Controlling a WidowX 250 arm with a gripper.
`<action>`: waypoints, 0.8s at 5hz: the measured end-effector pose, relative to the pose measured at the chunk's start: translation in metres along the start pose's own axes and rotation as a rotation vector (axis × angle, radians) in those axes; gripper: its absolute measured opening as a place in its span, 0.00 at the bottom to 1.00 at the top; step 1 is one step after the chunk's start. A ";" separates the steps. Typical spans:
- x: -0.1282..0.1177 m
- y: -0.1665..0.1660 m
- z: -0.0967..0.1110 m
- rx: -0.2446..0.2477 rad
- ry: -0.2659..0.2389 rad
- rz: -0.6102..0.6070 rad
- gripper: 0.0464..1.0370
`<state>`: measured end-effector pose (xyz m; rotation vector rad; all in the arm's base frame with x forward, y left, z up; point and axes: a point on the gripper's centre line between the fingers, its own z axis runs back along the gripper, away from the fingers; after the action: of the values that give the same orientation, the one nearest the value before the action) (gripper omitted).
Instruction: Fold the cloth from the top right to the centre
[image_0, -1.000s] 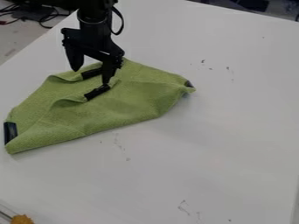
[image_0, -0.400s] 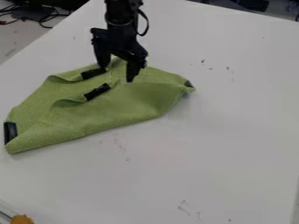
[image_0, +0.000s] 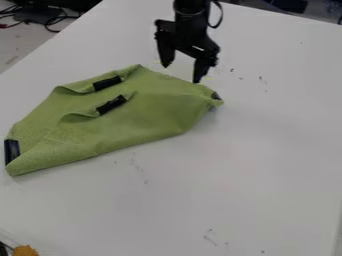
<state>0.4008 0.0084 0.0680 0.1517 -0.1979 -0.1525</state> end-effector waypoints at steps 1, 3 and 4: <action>0.003 -0.031 0.008 0.000 0.010 0.009 0.96; 0.014 -0.056 0.009 -0.025 -0.009 -0.006 0.96; 0.011 -0.057 -0.005 -0.057 0.015 -0.013 0.96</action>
<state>0.4052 -0.0483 0.0564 0.0971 -0.1771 -0.1695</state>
